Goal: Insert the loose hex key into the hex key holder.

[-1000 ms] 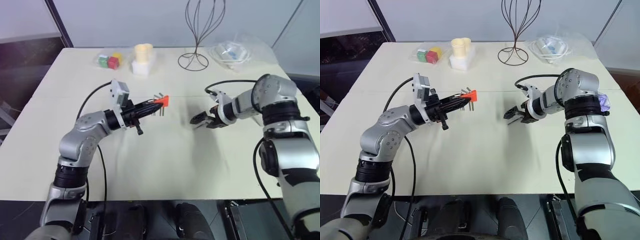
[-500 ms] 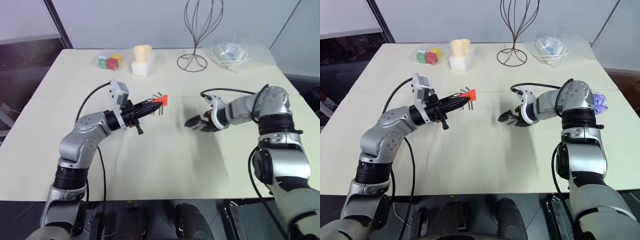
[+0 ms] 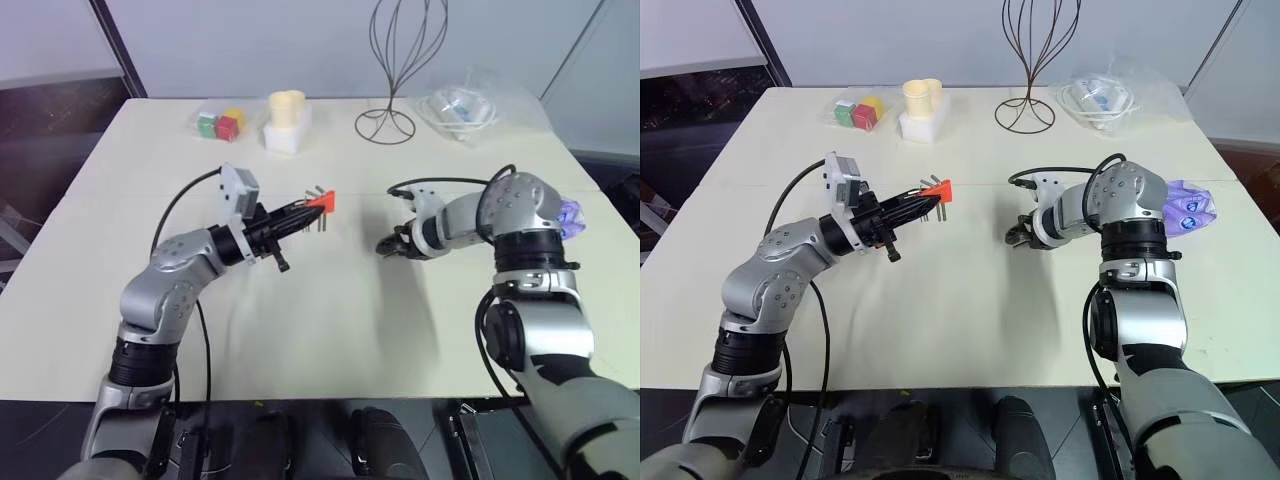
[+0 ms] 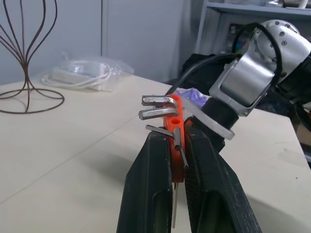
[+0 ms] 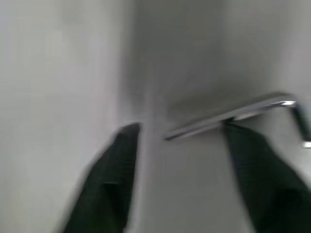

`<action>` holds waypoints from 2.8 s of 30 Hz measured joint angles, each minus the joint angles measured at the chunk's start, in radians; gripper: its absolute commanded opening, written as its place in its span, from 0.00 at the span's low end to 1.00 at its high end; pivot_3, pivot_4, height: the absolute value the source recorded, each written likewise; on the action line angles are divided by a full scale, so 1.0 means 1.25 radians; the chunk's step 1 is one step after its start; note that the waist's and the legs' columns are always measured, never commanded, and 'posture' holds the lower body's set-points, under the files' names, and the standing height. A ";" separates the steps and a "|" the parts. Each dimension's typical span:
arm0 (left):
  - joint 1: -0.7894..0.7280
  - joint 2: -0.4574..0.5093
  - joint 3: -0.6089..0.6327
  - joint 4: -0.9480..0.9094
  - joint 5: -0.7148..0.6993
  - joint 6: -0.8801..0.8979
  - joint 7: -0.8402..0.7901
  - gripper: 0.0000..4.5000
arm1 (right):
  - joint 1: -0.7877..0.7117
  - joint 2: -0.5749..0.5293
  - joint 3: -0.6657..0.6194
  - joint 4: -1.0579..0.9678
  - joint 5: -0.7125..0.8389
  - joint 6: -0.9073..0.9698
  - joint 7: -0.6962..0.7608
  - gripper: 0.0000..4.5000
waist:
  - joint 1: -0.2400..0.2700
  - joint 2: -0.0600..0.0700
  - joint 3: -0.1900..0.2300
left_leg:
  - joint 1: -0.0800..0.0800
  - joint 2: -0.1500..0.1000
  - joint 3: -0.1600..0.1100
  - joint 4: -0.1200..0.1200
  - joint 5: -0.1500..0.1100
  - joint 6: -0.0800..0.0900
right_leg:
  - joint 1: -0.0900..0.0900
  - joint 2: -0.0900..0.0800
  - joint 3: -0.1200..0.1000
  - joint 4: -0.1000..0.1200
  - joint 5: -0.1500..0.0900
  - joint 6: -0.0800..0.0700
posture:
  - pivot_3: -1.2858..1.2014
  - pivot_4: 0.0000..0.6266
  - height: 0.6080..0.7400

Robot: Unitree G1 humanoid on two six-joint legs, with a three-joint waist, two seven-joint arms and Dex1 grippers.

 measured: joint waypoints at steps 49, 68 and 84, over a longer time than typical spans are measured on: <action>0.022 -0.011 0.000 -0.008 0.001 -0.017 0.037 0.00 | -0.034 0.000 0.282 0.089 -0.433 -0.276 0.497 0.39 | 0.002 -0.002 -0.002 | 0.010 0.000 -0.003 -0.003 -0.002 0.001 | 0.014 -0.004 -0.001 -0.009 -0.001 -0.002 | 0.52 0.24 1.00; 0.015 0.009 0.005 0.007 0.006 -0.035 0.034 0.00 | 0.026 -0.010 0.225 -0.039 -0.449 -0.354 0.533 0.00 | -0.005 0.001 0.001 | 0.007 0.000 -0.002 -0.011 -0.001 0.000 | 0.008 -0.003 0.000 -0.015 0.001 -0.001 | 0.52 0.24 1.00; -0.363 0.085 -0.002 0.535 -0.017 0.069 -0.327 0.00 | -0.007 0.153 -0.128 -0.292 -0.194 -0.771 0.525 0.00 | -0.001 0.002 0.002 | -0.008 -0.001 -0.001 -0.011 0.005 -0.008 | -0.008 0.000 -0.003 -0.008 0.001 -0.001 | 0.52 0.24 1.00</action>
